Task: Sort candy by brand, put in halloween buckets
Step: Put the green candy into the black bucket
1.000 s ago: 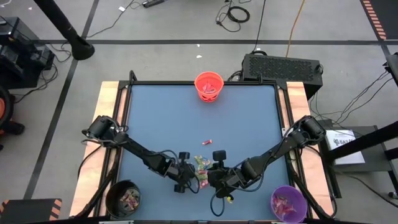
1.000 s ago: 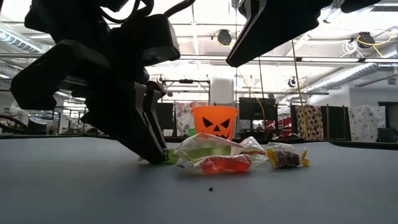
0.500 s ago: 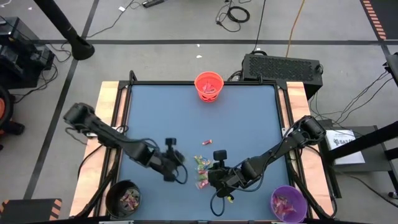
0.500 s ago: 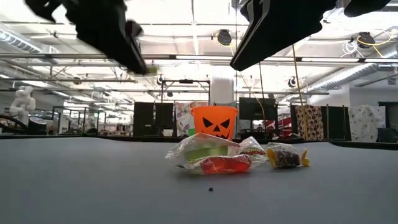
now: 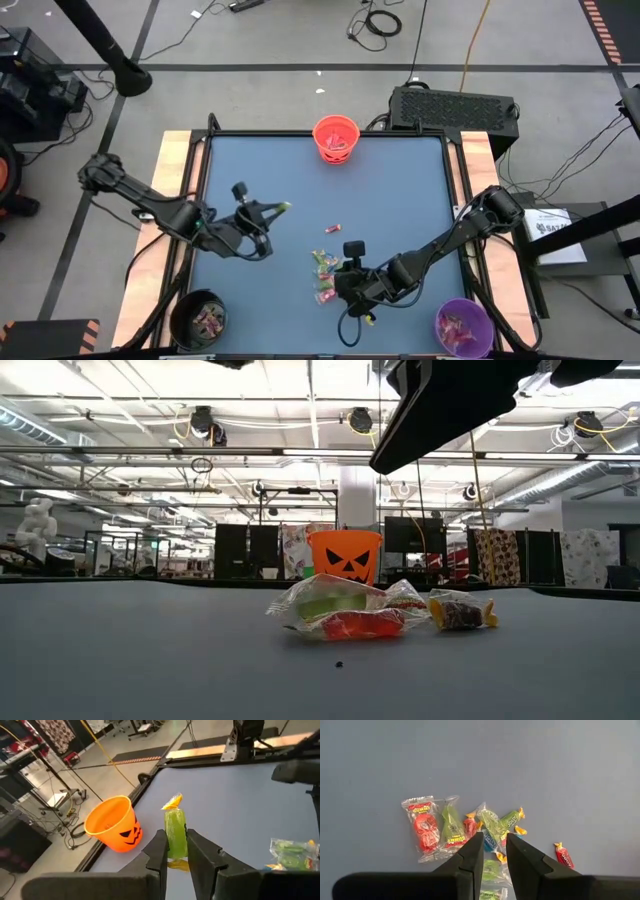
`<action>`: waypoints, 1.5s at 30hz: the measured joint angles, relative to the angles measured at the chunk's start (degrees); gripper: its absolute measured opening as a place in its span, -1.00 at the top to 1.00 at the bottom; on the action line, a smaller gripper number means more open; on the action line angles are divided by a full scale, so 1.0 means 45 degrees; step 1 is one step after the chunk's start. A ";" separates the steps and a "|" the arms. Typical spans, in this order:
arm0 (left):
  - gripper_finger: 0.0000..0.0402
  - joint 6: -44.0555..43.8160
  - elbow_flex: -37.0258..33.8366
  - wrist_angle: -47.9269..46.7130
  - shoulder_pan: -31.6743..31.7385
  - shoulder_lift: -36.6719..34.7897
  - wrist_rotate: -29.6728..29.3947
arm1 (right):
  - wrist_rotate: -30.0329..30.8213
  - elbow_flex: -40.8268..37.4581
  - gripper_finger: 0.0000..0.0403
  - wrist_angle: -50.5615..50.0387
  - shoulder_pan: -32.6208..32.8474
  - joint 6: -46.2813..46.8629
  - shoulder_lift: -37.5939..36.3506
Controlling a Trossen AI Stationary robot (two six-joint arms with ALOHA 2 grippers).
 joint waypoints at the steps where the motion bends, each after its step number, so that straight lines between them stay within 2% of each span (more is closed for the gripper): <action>1: 0.70 0.0004 0.0000 0.0002 0.0000 -0.0068 -0.0059 | -0.0005 -0.0004 0.63 -0.0004 0.0000 0.0065 0.0000; 10: 0.69 0.0661 0.0000 -0.0119 0.0000 -0.0142 -0.0414 | -0.0010 -0.0004 0.63 0.0528 0.0003 0.0143 0.0000; 15: 0.68 0.2722 0.0000 -0.0176 -0.0035 -0.0142 -0.1389 | -0.0010 -0.0004 0.63 0.0568 0.0000 0.0094 0.0000; 20: 0.68 0.4857 0.0000 -0.0175 -0.0206 -0.0073 -0.3683 | -0.0010 -0.0004 0.63 0.0564 0.0000 0.0085 0.0000; 23: 0.68 0.5230 0.0000 -0.0176 -0.0277 -0.0066 -0.4696 | -0.0010 -0.0004 0.63 0.0565 0.0000 0.0144 0.0000; 26: 0.68 0.4993 0.0005 -0.0173 -0.0308 -0.0062 -0.4641 | -0.0014 -0.0004 0.63 0.0566 0.0019 0.0277 0.0000; 28: 0.68 0.4494 0.0001 -0.0167 -0.0408 -0.0060 -0.4212 | -0.0010 -0.0002 0.63 0.0569 0.0029 0.0336 0.0000; 35: 0.68 0.2986 0.0005 -0.0044 -0.0915 -0.0101 -0.1315 | -0.0015 -0.0004 0.63 0.0569 0.0059 0.0486 0.0000; 40: 0.68 0.1922 0.0005 -0.0662 -0.1499 -0.0352 0.2071 | -0.0019 -0.0004 0.63 0.0560 0.0191 0.0456 0.0000; 45: 0.68 0.0752 0.0008 -0.3059 -0.2302 -0.0792 0.4966 | -0.0034 -0.0003 0.63 0.0259 0.0236 0.0416 0.0000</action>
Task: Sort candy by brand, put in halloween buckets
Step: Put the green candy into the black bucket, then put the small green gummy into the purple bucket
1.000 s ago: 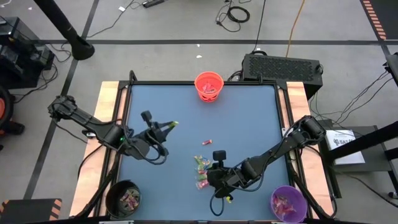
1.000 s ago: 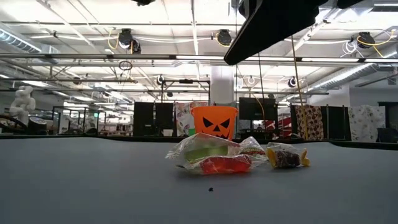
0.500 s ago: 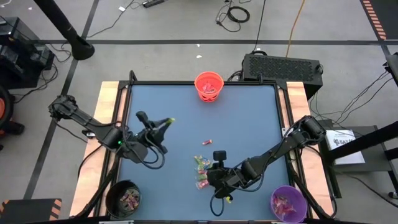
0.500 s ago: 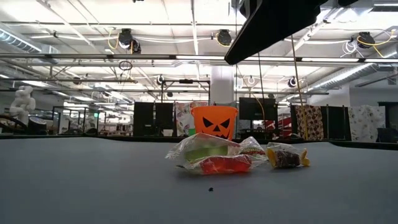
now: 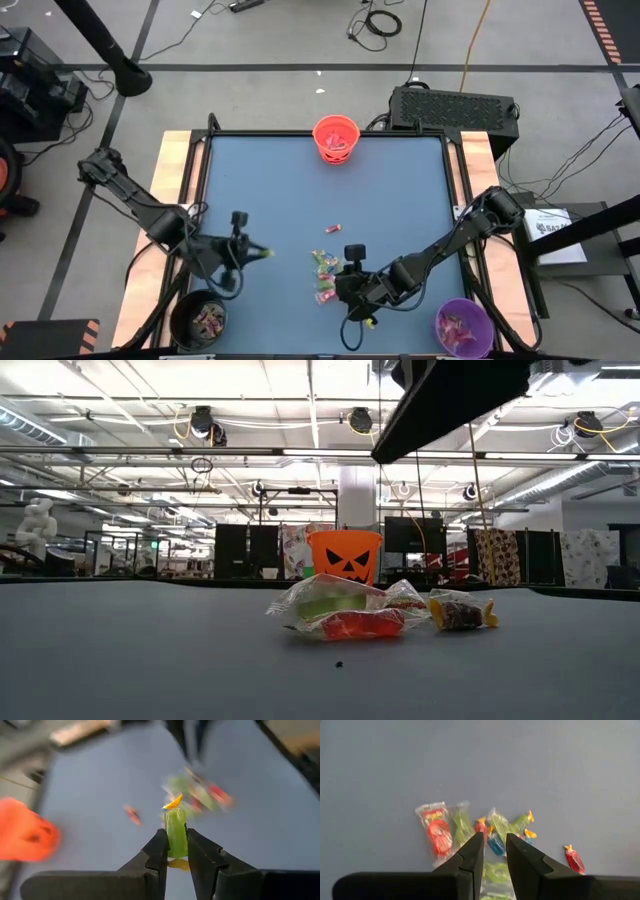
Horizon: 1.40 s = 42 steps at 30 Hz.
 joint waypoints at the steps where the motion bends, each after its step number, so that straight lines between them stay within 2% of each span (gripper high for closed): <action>1: 0.68 -0.0625 0.0063 -0.0659 -0.0116 -0.0081 0.0563 | 0.0005 -0.0001 0.63 -0.0086 -0.0008 -0.0002 0.0000; 5: 0.68 -0.4087 0.0317 -0.2925 -0.0721 -0.0127 0.3492 | 0.0015 -0.0001 0.63 -0.0273 -0.0085 -0.0029 0.0000; 8: 0.68 -0.6574 0.0290 -0.3615 -0.1431 -0.0010 0.5380 | 0.0010 -0.0001 0.63 -0.0264 -0.0216 -0.0063 0.0000; 14: 0.68 -1.0392 0.0176 -0.3719 -0.3411 0.0457 0.7528 | 0.0015 -0.0001 0.63 -0.0253 -0.0445 -0.0063 0.0000; 16: 0.68 -1.1124 0.0176 -0.3686 -0.3987 0.0620 0.7450 | 0.0015 -0.0001 0.63 -0.0249 -0.0476 -0.0087 0.0000; 22: 0.64 -1.2894 0.0176 -0.3707 -0.5209 0.1291 0.6080 | 0.0010 -0.0001 0.63 -0.0225 -0.0686 -0.0350 0.0000; 27: 0.35 -1.4264 0.0176 -0.3658 -0.5308 0.1973 0.6763 | 0.0001 -0.0001 0.63 -0.0249 -0.0845 -0.0353 0.0000; 30: 0.14 -1.3873 0.0166 -0.3658 -0.5311 0.2169 0.7164 | 0.0009 -0.0001 0.63 -0.0314 -0.0867 -0.0386 0.0000; 33: 0.05 -1.3177 0.0293 -0.3857 -0.5135 0.2147 0.7412 | 0.0048 -0.0001 0.63 -0.0695 -0.0866 -0.0767 0.0000; 39: 0.13 -1.2083 0.1908 -0.5580 -0.4543 0.2142 0.6941 | -0.0608 -0.0001 0.63 -0.1937 -0.1467 -0.1080 -0.0415; 42: 0.20 -1.0992 0.2973 -0.6996 -0.4148 0.2119 0.5421 | -0.1784 -0.0001 0.63 -0.2192 -0.1946 -0.1526 -0.0645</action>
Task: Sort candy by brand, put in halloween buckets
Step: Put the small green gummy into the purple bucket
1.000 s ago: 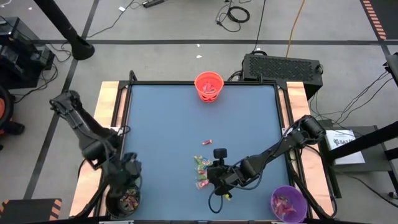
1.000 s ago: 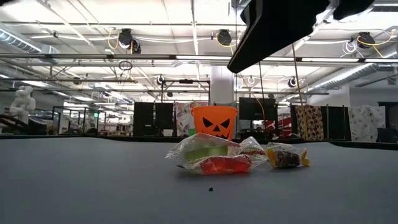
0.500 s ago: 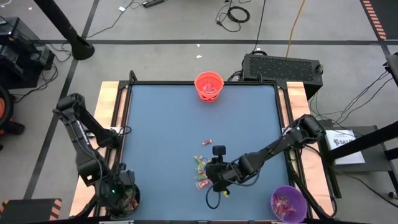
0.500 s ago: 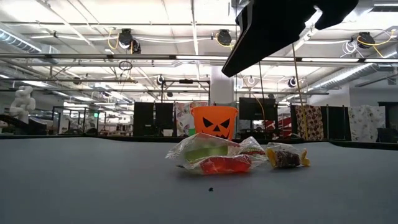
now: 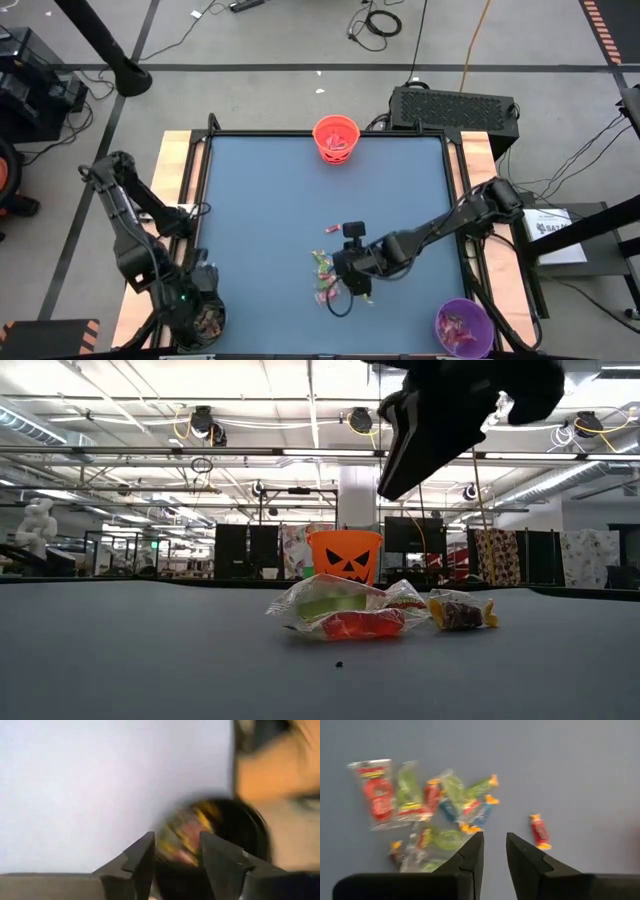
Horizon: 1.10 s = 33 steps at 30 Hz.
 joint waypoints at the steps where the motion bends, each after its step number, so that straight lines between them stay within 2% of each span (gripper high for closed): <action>1: 0.22 0.0622 0.0321 -0.0352 0.0189 -0.0001 -0.0951 | -0.0471 0.0000 0.63 0.0018 -0.0143 -0.0196 -0.0039; 3: 0.24 0.2153 0.0664 -0.0496 0.0568 -0.0058 -0.3184 | -0.1272 0.0000 0.63 0.0031 -0.0435 -0.0589 -0.0089; 7: 0.24 0.4943 0.0730 -0.0314 0.1281 -0.0108 -0.8724 | -0.2450 -0.0010 0.63 0.0315 -0.1018 -0.0723 -0.0045; 9: 0.24 0.5536 0.0730 -0.0334 0.1860 -0.0113 -1.0446 | -0.3010 -0.0146 0.63 0.1223 -0.1200 -0.0621 -0.0023; 10: 0.24 0.5667 0.0730 -0.0334 0.2232 -0.0118 -1.0774 | -0.3367 -0.0348 0.63 0.1883 -0.1241 -0.0713 -0.0021; 15: 0.24 0.5800 0.0730 -0.0345 0.3946 -0.0118 -1.0073 | -0.3931 -0.1747 0.63 0.5316 -0.1275 -0.1592 -0.0001; 23: 0.24 0.5807 0.0652 0.0064 0.5298 0.0174 -0.9968 | -0.3850 -0.3069 0.59 0.7043 -0.1660 -0.1692 0.0004; 28: 0.24 0.7652 -0.0339 0.2210 0.5720 0.0261 -0.9699 | -0.3246 -0.3852 0.39 0.8446 -0.1653 -0.1480 0.0004; 33: 0.24 0.9643 -0.1300 0.4051 0.6291 0.0261 -0.8055 | -0.2824 -0.4376 0.16 0.8417 -0.1665 -0.0569 0.0004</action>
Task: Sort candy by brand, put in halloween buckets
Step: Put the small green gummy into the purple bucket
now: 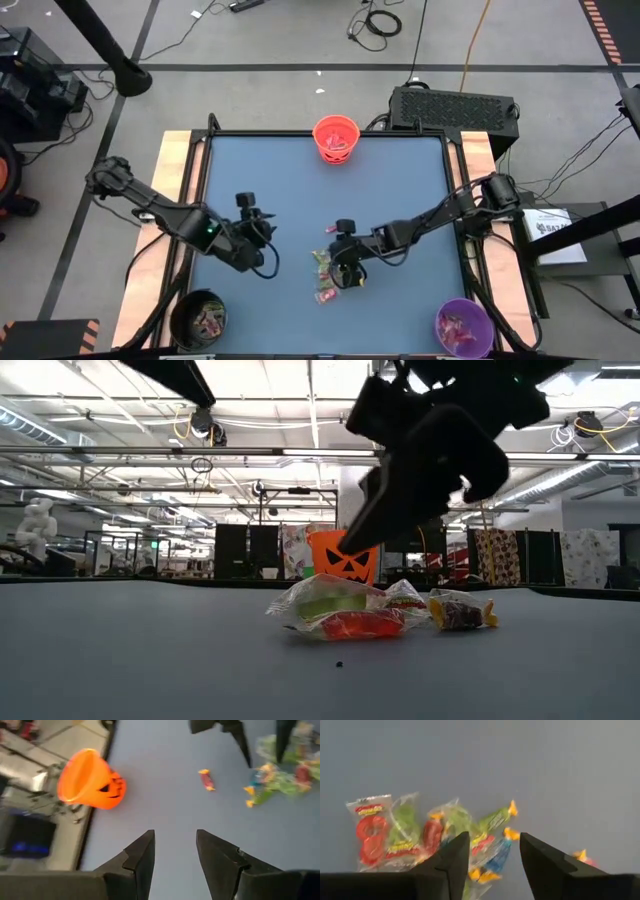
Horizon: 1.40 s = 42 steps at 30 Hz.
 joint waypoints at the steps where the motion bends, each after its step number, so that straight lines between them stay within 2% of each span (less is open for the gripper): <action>1: 0.24 0.0221 -0.0126 0.0297 0.0122 0.0000 0.0355 | -0.0023 -0.0092 0.12 0.0000 0.0000 0.0245 0.0000; 5: 0.24 0.1097 -0.0635 0.1469 0.0585 0.0000 0.1405 | -0.0055 -0.0452 0.05 -0.0062 0.0000 0.0748 0.0000; 11: 0.24 0.1485 -0.0758 0.1807 0.1146 0.0000 0.2322 | -0.0107 -0.0583 0.04 -0.0488 0.0000 0.0808 0.0005; 17: 0.24 0.1495 -0.0758 0.1991 0.1414 0.0000 0.2574 | -0.0062 -0.0583 0.04 -0.0239 0.0104 0.0660 0.0031; 22: 0.24 0.1510 -0.0758 0.2165 0.1792 -0.0005 0.2985 | -0.0045 -0.0583 0.04 0.1077 0.0117 0.0532 0.0531; 31: 0.24 0.1591 -0.0758 0.2353 0.2174 -0.0005 0.3299 | -0.0005 -0.0583 0.04 0.1115 0.0094 -0.0226 0.0709; 34: 0.24 0.1587 -0.0758 0.2396 0.2170 -0.0005 0.3379 | -0.0069 -0.0583 0.12 0.1112 0.0039 -0.0213 0.0709; 42: 0.24 0.1578 -0.0758 0.2658 0.2165 -0.0005 0.3386 | -0.0390 -0.0583 0.53 0.1088 0.0010 -0.0134 0.0709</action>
